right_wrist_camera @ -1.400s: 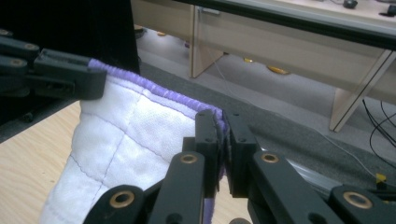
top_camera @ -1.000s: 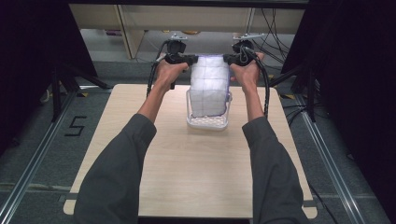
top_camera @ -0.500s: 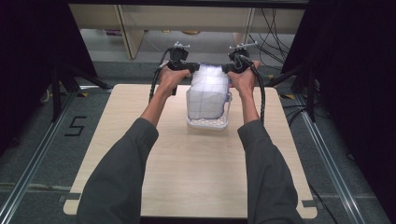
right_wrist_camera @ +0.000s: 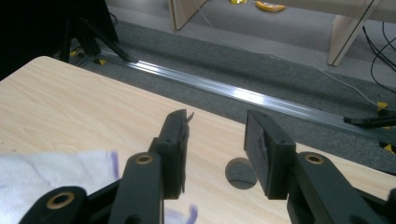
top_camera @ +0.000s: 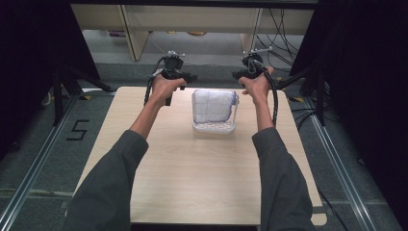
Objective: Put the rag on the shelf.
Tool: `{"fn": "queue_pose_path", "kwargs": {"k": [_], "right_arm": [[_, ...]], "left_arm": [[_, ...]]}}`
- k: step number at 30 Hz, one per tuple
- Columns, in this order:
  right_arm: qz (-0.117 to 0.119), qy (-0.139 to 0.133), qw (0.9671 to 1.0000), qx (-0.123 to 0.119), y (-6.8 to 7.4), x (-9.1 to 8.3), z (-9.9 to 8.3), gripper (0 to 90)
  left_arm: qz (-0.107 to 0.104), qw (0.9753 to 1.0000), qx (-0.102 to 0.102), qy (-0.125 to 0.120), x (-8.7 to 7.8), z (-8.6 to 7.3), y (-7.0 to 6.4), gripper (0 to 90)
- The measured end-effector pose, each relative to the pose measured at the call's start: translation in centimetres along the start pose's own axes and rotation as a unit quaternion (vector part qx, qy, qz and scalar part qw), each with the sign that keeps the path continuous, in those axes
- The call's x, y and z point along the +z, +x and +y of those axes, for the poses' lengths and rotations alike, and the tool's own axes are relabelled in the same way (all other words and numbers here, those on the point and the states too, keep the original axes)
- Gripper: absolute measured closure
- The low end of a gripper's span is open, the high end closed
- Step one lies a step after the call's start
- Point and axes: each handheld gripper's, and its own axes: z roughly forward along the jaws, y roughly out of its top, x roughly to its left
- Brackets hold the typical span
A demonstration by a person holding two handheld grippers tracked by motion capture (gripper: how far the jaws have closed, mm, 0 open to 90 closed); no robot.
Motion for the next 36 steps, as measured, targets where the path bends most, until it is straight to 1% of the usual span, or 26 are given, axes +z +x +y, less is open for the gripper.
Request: {"fn": "queue_pose_path", "kwargs": {"k": [1, 2, 3, 4, 5, 6, 7, 8, 9, 11, 12, 13, 14, 15, 16, 18, 19, 20, 21, 23, 24, 28, 32, 33, 34, 36], "right_arm": [[0.001, 0.005, 1.0, 0.002, -0.1, -0.2, -0.1, 59.6], [0.002, 0.006, 1.0, -0.001, -0.3, -0.4, -0.2, 59.0], [0.001, 0.007, 1.0, 0.005, -0.3, -0.8, -0.3, 58.8], [0.003, 0.002, 0.9999, 0.009, -0.3, -1.1, -0.3, 58.8], [0.007, -0.002, 1.0, 0.002, -0.6, -1.4, -0.4, 57.9], [0.007, 0.006, 0.9999, 0.006, -0.6, -1.7, -0.5, 57.0], [0.008, 0.002, 1.0, -0.004, -0.8, -2.0, -0.6, 56.5], [0.014, -0.002, 0.9999, -0.007, -0.9, -2.3, -0.7, 55.9], [0.018, 0.002, 0.9998, 0.01, -0.6, -2.8, -0.9, 55.5], [0.025, -0.009, 0.9996, -0.011, -0.8, -3.3, -1.1, 54.0], [0.03, -0.003, 0.9995, -0.005, -0.6, -3.7, -1.2, 52.9], [0.041, -0.011, 0.9991, -0.006, -0.6, -4.1, -1.4, 52.3], [0.052, -0.02, 0.9984, -0.006, -0.6, -4.5, -1.6, 52.3], [0.061, -0.019, 0.998, 0.001, -0.5, -4.8, -1.7, 52.3], [0.061, -0.018, 0.9979, -0.01, -0.5, -5.2, -1.9, 52.0], [0.062, -0.015, 0.9978, -0.017, -0.2, -5.9, -2.3, 51.1], [0.063, -0.014, 0.9978, -0.012, 0.0, -6.2, -2.6, 50.9], [0.065, -0.016, 0.9975, -0.021, -0.1, -6.4, -2.6, 50.1], [0.065, -0.013, 0.9976, -0.02, 0.0, -6.8, -2.8, 49.7], [0.07, -0.021, 0.9971, -0.023, 0.0, -7.3, -3.2, 48.7], [0.072, -0.023, 0.997, -0.018, 0.2, -7.5, -3.5, 48.6], [0.077, -0.024, 0.9964, -0.029, 0.4, -8.3, -4.5, 47.1], [0.09, -0.031, 0.995, -0.031, 0.6, -9.0, -5.3, 45.7], [0.091, -0.032, 0.9949, -0.027, 0.8, -9.3, -5.5, 45.4], [0.097, -0.031, 0.9945, -0.025, 1.0, -9.6, -5.7, 45.1], [0.101, -0.038, 0.9937, -0.032, 1.1, -9.9, -5.9, 45.0]], "left_arm": [[-0.004, 1.0, -0.003, -0.003, -0.3, -0.2, 0.0, 62.2], [-0.008, 1.0, 0.0, -0.001, -0.7, -0.4, 0.0, 60.8], [-0.011, 0.9999, -0.003, -0.002, -0.8, -0.5, -0.1, 58.7], [-0.016, 0.9998, 0.002, 0.009, -1.3, -0.7, 0.0, 56.2], [-0.021, 0.9997, 0.002, 0.013, -1.5, -0.8, 0.0, 52.9], [-0.026, 0.9995, -0.002, 0.016, -1.8, -1.0, -0.2, 50.9], [-0.032, 0.9992, 0.005, 0.025, -2.2, -1.1, -0.2, 49.5], [-0.035, 0.999, 0.008, 0.026, -2.5, -1.3, -0.4, 48.1], [-0.036, 0.9989, 0.013, 0.027, -2.8, -1.5, -0.6, 47.2], [-0.043, 0.9987, 0.014, 0.026, -3.5, -1.9, -0.9, 44.8], [-0.048, 0.9984, 0.017, 0.026, -4.1, -2.0, -0.9, 43.6], [-0.048, 0.9985, 0.016, 0.022, -4.4, -2.1, -1.0, 42.6], [-0.048, 0.9984, 0.019, 0.023, -4.7, -2.2, -1.0, 41.9], [-0.05, 0.9982, 0.021, 0.025, -5.0, -2.3, -1.1, 41.2], [-0.052, 0.998, 0.024, 0.026, -5.5, -2.5, -1.0, 40.6], [-0.056, 0.9978, 0.026, 0.023, -6.2, -3.0, -1.3, 39.8], [-0.058, 0.9977, 0.028, 0.022, -6.5, -3.2, -1.4, 39.5], [-0.061, 0.9975, 0.029, 0.02, -6.9, -3.4, -1.5, 39.4], [-0.063, 0.9974, 0.031, 0.019, -7.2, -3.7, -1.6, 38.7], [-0.067, 0.9972, 0.03, 0.015, -7.8, -4.4, -1.7, 38.1], [-0.067, 0.9972, 0.03, 0.015, -8.0, -4.8, -1.7, 37.8], [-0.07, 0.9972, 0.025, 0.009, -8.9, -6.1, -1.8, 36.7], [-0.077, 0.9966, 0.028, 0.006, -9.5, -7.0, -2.1, 36.0], [-0.083, 0.9962, 0.027, 0.007, -9.7, -7.2, -2.2, 35.7], [-0.081, 0.9963, 0.028, 0.004, -9.8, -7.4, -2.3, 35.7], [-0.084, 0.996, 0.028, 0.003, -10.0, -7.7, -2.5, 35.7]]}}
